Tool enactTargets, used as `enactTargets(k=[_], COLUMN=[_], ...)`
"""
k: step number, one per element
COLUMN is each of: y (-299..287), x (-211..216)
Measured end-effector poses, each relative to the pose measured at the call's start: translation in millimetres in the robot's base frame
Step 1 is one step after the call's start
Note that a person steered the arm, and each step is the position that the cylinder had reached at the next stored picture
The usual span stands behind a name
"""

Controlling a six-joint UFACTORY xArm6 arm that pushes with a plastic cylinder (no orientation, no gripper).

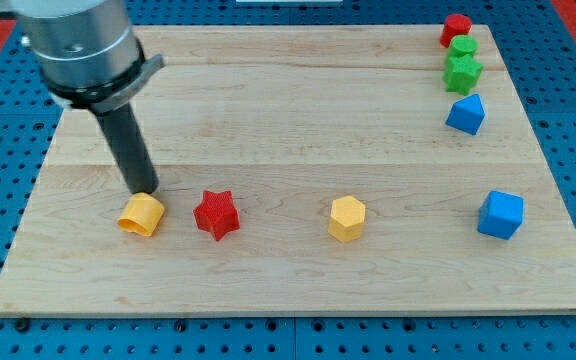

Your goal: Point your arm at the red circle

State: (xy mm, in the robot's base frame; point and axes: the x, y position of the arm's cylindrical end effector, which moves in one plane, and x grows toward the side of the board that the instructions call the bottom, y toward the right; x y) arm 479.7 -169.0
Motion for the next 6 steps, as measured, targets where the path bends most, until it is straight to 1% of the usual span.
enactTargets(k=[1, 3, 4, 5, 6], y=[28, 210, 247, 305, 345], x=[-22, -148, -228, -268, -288])
